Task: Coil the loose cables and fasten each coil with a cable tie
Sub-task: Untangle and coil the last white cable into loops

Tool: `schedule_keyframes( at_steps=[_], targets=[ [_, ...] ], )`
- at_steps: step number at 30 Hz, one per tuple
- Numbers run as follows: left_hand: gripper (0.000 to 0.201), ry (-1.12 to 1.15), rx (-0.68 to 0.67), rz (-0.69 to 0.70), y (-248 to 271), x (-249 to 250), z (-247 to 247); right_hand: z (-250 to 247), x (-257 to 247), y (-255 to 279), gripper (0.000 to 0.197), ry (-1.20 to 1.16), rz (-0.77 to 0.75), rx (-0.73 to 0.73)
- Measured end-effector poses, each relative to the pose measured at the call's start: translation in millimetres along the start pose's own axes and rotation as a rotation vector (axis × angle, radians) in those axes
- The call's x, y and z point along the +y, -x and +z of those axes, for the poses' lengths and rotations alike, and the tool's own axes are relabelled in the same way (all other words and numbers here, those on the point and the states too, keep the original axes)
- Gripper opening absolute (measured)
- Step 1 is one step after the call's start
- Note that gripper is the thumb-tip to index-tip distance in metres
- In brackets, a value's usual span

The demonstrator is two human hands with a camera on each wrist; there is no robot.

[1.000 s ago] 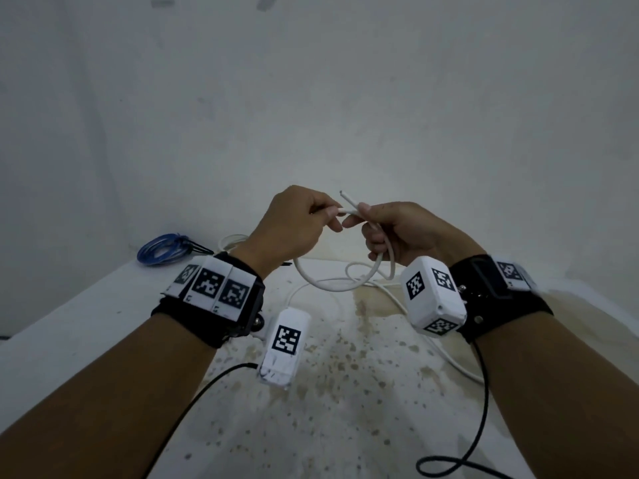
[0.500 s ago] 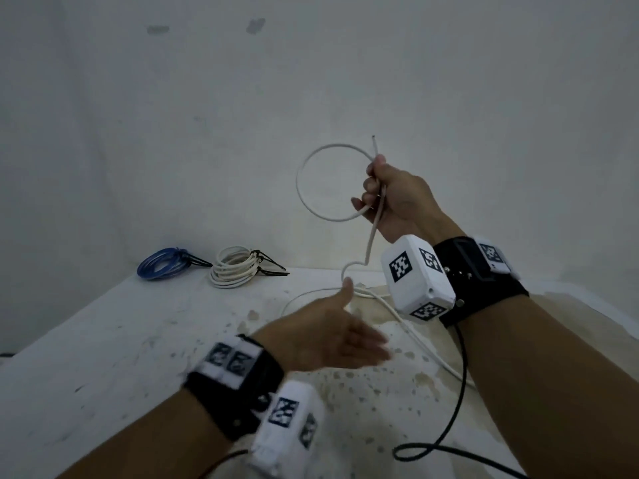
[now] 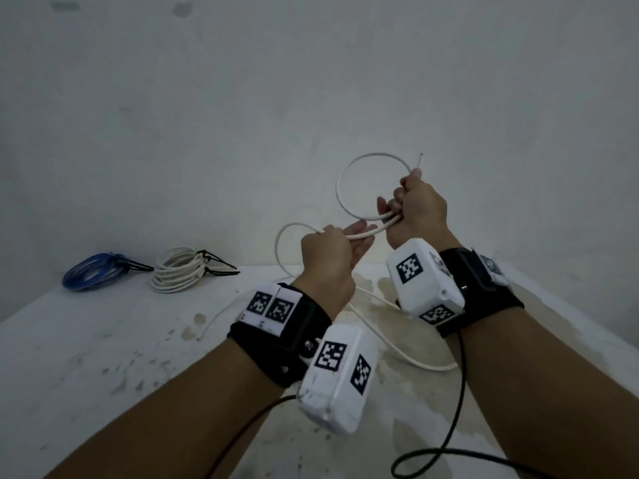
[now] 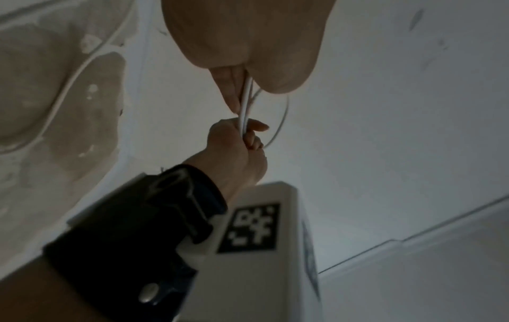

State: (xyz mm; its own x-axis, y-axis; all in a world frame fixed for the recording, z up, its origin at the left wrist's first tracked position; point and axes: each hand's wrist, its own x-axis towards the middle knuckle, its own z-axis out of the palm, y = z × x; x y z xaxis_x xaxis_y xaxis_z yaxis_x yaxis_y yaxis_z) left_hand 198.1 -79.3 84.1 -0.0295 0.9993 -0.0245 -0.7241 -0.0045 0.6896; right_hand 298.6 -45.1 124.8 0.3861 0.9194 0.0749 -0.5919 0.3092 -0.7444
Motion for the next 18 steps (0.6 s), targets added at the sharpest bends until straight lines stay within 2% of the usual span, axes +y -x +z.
schedule_keyframes(
  at_steps=[3,7,12,15,17,18],
  targets=[
    [0.015,-0.129,0.097,0.125,-11.8,10.4,-3.1,-2.8,12.5,8.3,0.034,0.084,-0.021,-0.113],
    [0.018,-0.204,0.071,0.147,-24.1,30.8,-15.8,-3.0,33.1,18.2,0.031,0.166,0.025,-0.222],
    [0.017,-0.391,0.142,0.407,-33.2,42.9,-42.3,-0.6,55.0,25.1,0.032,0.204,0.067,-0.260],
    [0.023,-0.735,0.035,0.464,-33.6,48.1,-59.2,4.2,64.8,25.9,0.031,0.149,0.110,-0.249],
    [0.024,-0.953,-0.062,0.447,-32.2,53.7,-68.9,8.4,68.3,23.3,0.030,0.068,0.146,-0.228],
    [0.026,-0.985,-0.093,0.417,-31.7,58.5,-72.1,10.0,69.9,22.3,0.030,0.027,0.172,-0.229]
  ],
)
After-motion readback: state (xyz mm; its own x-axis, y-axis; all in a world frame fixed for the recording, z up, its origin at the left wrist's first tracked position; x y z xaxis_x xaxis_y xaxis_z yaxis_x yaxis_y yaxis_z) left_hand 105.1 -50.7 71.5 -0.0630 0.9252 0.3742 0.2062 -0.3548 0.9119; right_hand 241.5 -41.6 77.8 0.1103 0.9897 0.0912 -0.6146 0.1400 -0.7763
